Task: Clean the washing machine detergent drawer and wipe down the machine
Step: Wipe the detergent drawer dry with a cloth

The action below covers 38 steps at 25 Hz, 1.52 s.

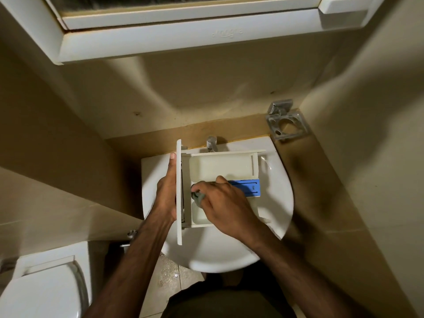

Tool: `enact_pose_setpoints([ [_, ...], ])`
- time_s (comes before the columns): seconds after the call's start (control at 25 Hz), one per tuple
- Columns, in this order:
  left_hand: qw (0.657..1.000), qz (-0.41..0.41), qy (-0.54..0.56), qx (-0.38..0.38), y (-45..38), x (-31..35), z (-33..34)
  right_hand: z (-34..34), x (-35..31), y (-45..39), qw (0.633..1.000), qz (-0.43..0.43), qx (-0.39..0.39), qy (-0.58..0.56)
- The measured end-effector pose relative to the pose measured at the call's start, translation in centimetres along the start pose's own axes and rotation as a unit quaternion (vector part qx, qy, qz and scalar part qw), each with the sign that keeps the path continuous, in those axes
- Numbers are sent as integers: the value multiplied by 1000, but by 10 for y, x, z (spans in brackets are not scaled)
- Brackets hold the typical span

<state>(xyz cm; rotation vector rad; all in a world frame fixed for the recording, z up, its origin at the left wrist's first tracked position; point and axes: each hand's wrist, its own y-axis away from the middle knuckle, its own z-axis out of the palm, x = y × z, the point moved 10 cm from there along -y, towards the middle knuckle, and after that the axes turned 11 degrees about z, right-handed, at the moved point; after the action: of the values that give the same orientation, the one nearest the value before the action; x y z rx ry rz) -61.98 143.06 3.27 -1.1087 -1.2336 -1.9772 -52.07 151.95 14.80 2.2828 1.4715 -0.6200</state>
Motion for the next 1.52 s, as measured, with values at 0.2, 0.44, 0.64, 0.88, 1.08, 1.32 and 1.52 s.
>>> enact_pose_setpoints([
  [0.2,999,16,24,21,3,8,-8,-3,-10,15,995,-72,-10,-73],
  [0.44,999,-3,33,35,12,16,-12,-43,11,70,990,-96,100,-16],
  [0.64,997,0,54,47,22,31,-12,-85,120,99,901,238,217,-291],
  [0.88,995,25,-38,94,63,52,12,-64,99,92,876,244,103,-403],
  [1.08,979,124,-159,41,96,60,67,-27,70,86,904,211,-56,-367],
  [1.32,952,152,-262,-33,107,62,94,-19,106,88,838,222,-76,-492],
  [1.52,947,209,-243,1,112,105,53,-24,122,90,779,231,-112,-573],
])
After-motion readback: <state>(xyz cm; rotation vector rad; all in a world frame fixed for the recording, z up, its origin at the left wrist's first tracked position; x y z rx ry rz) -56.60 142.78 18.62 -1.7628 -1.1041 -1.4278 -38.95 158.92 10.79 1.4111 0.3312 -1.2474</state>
